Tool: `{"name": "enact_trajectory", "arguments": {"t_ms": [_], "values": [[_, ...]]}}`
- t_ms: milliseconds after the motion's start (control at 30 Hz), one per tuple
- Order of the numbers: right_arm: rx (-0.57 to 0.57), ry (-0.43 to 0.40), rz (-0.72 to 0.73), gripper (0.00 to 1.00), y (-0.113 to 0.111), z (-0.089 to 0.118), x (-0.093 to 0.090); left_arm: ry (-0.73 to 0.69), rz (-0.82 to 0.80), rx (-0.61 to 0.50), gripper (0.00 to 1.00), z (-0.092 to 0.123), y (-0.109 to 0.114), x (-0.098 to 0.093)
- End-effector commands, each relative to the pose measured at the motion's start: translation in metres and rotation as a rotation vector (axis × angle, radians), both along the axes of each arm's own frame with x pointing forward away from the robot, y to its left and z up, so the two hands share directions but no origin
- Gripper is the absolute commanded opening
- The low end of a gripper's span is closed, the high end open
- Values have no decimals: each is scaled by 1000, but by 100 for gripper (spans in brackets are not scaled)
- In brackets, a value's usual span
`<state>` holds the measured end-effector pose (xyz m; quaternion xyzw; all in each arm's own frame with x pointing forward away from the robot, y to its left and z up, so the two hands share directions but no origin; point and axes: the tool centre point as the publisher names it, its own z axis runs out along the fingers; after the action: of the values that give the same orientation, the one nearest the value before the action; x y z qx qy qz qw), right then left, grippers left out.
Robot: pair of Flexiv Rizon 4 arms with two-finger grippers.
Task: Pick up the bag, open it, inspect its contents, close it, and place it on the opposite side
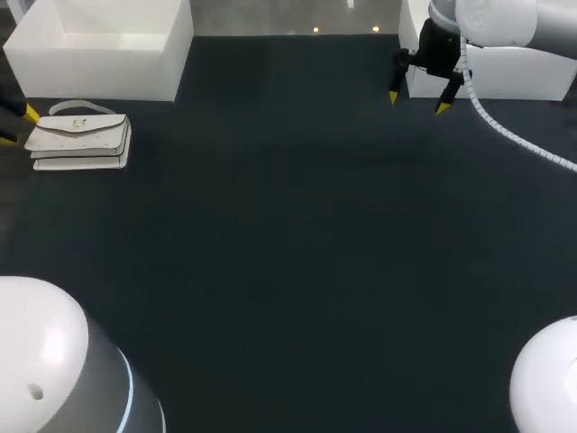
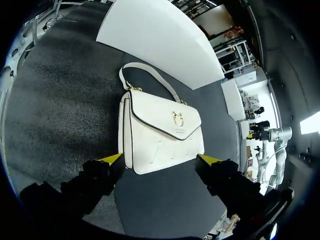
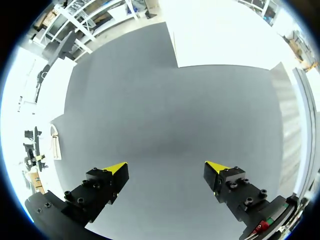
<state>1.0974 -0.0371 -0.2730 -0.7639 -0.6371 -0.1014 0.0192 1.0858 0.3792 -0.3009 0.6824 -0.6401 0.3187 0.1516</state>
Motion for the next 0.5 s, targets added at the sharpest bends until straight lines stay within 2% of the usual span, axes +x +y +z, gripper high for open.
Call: {"name": "enact_trajectory", "arguments": {"t_ms": [33, 500], "values": [[-4, 1, -2, 100, 1, 1, 0, 204, -88, 190, 100, 32, -16, -15], [-4, 1, -2, 100, 1, 1, 0, 263, 21, 409, 100, 53, -70, -56]]}}
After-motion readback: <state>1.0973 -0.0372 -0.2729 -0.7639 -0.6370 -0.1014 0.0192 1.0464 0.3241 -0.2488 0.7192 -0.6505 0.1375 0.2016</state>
